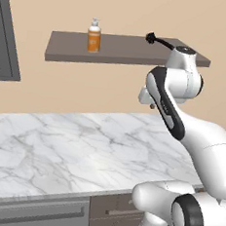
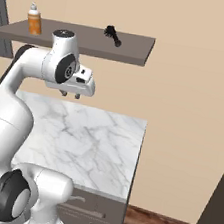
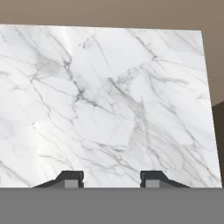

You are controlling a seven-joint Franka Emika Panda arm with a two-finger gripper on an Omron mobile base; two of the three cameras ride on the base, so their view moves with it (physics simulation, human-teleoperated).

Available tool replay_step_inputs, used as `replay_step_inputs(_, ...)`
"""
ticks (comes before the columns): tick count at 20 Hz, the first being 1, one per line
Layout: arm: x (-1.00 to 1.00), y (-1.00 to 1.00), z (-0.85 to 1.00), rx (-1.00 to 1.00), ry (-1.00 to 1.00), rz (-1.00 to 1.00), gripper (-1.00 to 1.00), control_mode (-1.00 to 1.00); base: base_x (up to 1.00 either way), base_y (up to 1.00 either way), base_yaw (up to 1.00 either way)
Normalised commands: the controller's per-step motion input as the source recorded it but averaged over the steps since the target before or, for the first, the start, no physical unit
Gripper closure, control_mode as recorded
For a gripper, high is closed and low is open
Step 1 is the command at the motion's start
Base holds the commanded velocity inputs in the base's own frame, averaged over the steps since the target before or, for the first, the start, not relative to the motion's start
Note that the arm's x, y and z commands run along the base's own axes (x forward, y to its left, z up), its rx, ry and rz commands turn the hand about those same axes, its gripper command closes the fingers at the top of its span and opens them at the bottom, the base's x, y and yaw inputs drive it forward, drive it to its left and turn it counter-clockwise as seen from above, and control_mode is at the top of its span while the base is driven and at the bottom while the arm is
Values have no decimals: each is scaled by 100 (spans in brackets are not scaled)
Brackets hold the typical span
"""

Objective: Locate and retrieve the soap dispenser and dish brush from the cabinet. Place them next to the sink.

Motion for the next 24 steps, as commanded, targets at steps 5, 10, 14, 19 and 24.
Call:
replay_step_inputs(5, -15, 8, 0, 0, -2, 0, -100, -100, 0, 0, 0)
replay_step_inputs(10, -35, 27, 4, -5, -11, 0, -100, -100, 0, 0, 0)
replay_step_inputs(14, -35, 34, 22, -2, -17, 0, -100, -100, 0, 0, 0)
replay_step_inputs(19, -26, 43, 42, 0, -20, 3, -100, -100, 0, 0, 0)
replay_step_inputs(24, -3, 48, 47, 1, -19, 7, -100, -100, 0, 0, 0)
